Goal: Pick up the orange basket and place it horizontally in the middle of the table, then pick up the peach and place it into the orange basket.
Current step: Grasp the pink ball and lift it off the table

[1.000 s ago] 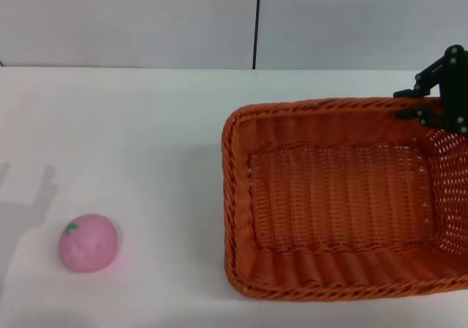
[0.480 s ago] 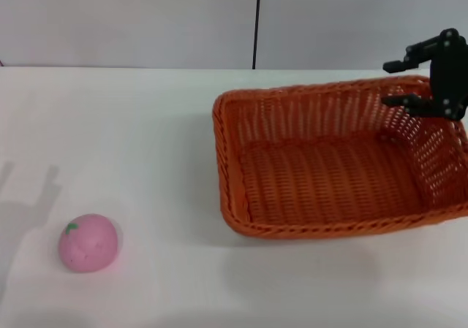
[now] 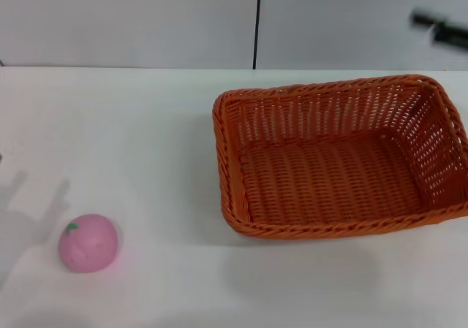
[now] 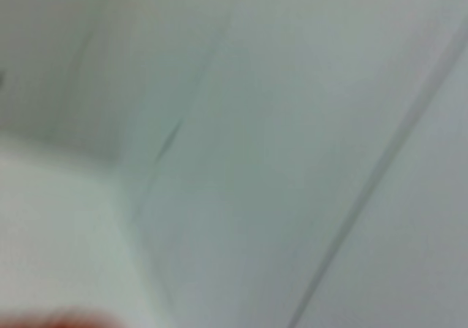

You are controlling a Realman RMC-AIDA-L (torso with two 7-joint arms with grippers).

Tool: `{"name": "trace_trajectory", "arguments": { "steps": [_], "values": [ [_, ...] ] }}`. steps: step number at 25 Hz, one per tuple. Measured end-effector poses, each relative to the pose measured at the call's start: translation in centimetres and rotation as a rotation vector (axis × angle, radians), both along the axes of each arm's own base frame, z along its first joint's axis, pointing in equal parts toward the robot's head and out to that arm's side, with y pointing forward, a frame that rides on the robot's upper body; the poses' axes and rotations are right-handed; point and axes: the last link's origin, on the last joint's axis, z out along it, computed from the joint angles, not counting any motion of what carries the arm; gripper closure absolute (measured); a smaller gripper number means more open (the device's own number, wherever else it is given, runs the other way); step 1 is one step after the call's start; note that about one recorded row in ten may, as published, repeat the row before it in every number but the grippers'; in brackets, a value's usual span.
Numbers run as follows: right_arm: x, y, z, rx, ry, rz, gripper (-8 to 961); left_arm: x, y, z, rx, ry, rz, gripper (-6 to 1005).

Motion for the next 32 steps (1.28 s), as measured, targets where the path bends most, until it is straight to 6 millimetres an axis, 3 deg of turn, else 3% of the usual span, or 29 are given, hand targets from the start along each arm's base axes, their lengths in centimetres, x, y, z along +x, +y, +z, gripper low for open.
{"name": "trace_trajectory", "arguments": {
  "steps": [2,3,7,15,21,32],
  "values": [
    [1.4,-2.1,1.0,0.114,0.251,-0.002,401,-0.7,-0.2,0.9,-0.157,0.038,-0.026,240],
    [1.4,-2.1,1.0,0.114,0.251,-0.002,401,-0.7,-0.2,0.9,-0.157,0.038,-0.026,240],
    [4.1,-5.3,0.2,0.215,0.497,-0.010,401,-1.1,0.1,0.9,-0.349,0.113,-0.057,242],
    [7.2,-9.8,-2.1,0.201,0.695,-0.101,401,-2.1,0.7,-0.2,-0.485,0.253,-0.031,244],
    [8.1,-11.4,-2.2,0.227,0.755,-0.122,400,-2.0,0.9,-1.5,-0.579,0.305,-0.061,246],
    [8.1,-11.6,-2.4,0.217,0.775,-0.129,400,-2.1,1.4,-3.2,-0.655,0.342,-0.059,250]
  ]
}}
